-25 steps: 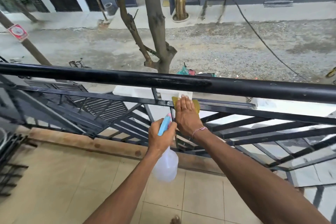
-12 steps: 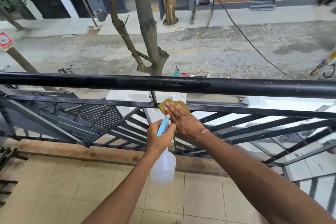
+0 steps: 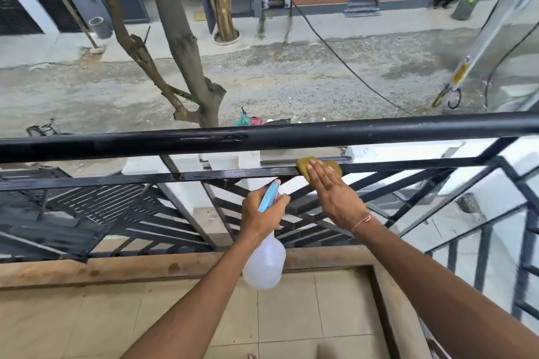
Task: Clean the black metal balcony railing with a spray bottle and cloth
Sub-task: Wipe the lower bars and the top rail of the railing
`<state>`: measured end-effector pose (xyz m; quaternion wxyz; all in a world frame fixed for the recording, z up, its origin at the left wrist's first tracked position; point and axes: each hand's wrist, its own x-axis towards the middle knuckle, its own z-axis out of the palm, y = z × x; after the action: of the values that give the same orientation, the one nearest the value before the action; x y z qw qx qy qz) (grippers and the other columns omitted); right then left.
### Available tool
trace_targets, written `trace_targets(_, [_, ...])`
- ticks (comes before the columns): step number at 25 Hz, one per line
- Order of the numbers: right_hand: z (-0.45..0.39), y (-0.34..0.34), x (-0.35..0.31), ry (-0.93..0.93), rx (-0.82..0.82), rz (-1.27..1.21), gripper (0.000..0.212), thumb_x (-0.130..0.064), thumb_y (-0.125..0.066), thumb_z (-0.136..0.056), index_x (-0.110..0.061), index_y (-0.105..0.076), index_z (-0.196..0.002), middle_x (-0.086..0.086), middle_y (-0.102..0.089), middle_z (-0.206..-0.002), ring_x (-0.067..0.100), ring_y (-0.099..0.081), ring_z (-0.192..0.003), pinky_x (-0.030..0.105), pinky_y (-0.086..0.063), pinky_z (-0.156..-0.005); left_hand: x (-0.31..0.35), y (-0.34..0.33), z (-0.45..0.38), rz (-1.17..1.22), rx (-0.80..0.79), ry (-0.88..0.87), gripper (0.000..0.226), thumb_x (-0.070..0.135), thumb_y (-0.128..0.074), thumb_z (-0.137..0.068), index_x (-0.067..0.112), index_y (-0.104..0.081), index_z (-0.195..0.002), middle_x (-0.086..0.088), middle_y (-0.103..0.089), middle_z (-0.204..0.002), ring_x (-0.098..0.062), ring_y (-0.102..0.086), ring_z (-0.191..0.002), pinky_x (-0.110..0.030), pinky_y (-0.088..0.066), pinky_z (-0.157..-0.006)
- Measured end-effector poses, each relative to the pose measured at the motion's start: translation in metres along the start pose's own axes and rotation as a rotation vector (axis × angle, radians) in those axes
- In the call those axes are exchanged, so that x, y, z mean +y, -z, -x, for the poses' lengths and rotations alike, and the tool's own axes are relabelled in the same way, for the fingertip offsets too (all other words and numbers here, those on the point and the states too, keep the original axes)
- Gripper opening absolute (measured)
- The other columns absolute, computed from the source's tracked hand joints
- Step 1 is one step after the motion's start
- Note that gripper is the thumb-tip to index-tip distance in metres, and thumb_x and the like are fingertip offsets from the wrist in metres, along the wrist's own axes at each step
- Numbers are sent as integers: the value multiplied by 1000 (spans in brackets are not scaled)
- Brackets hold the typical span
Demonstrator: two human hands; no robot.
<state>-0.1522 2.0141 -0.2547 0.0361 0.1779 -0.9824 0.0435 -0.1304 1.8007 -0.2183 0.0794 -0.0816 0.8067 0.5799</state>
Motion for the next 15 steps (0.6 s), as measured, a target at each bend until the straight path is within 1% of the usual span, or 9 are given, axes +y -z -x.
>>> trace_targets(1, [11, 0, 24, -29, -11, -6, 67, -6, -25, -99, -4, 4, -159, 14, 11, -164, 23, 12, -151, 38, 8, -123, 4, -14, 1, -3, -10, -6, 18, 24, -71, -91, 7, -70, -84, -16, -68, -72, -15, -64, -60, -32, -60, -53])
trace_targets(2, [23, 2, 48, -50, -3, -11, 64, -8, -17, -97, -4, 2, -159, 14, 9, -164, 23, 11, -152, 40, 3, -125, 9, -29, 2, 3, -20, -5, 18, 23, -71, -91, 6, -70, -85, -18, -68, -73, -16, -64, -60, -31, -58, -51])
trace_targets(4, [42, 5, 88, -88, -4, -25, 69, -15, -3, -91, -1, -3, -158, 16, 3, -165, 26, 5, -153, 44, -6, -126, 15, -51, 5, 16, -39, 12, 19, 22, -72, -90, 4, -68, -85, -14, -65, -69, -15, -63, -60, -26, -54, -48])
trace_targets(5, [52, 7, 106, -109, -3, -17, 71, -16, -1, -89, -1, -4, -158, 17, 1, -165, 26, 4, -153, 44, -6, -126, 20, -64, 7, 16, -47, 18, 19, 22, -72, -89, 3, -67, -85, -11, -64, -68, -15, -63, -60, -25, -53, -48])
trace_targets(7, [68, 13, 139, -137, -8, -6, 69, -12, -8, -90, 0, -4, -158, 18, 1, -165, 25, 3, -153, 42, -4, -126, 27, -89, 9, 18, -46, 17, 19, 22, -72, -88, 6, -66, -81, -9, -64, -67, -17, -63, -61, -28, -56, -50])
trace_targets(9, [80, 18, 169, -195, -34, -30, 67, -4, -24, -94, 1, -4, -158, 20, -3, -165, 29, -2, -154, 40, -1, -125, 34, -112, 15, 12, -32, 4, 18, 21, -71, -87, 7, -66, -78, -15, -65, -67, -19, -64, -61, -34, -61, -54])
trace_targets(11, [95, 22, 197, -253, -25, -33, 70, -1, -36, -95, 2, -5, -158, 23, -8, -165, 35, -9, -154, 41, -3, -123, 39, -133, 20, 10, -38, 0, 18, 20, -72, -87, 5, -66, -79, -20, -67, -72, -19, -65, -62, -35, -61, -53])
trace_targets(13, [112, 27, 226, -360, -39, -58, 73, -3, -37, -95, -1, 0, -158, 20, -3, -166, 35, -7, -154, 45, -7, -121, 44, -150, 23, 21, -62, 16, 20, 20, -73, -84, 3, -65, -79, -20, -67, -72, -19, -65, -62, -30, -57, -49])
trace_targets(15, [126, 36, 250, -458, -41, -106, 72, 0, -37, -95, 0, -2, -158, 19, -1, -166, 35, -5, -154, 53, -17, -122, 48, -165, 25, 0, -91, 12, 20, 19, -73, -86, 3, -65, -77, -19, -67, -71, -18, -64, -60, -28, -56, -48])
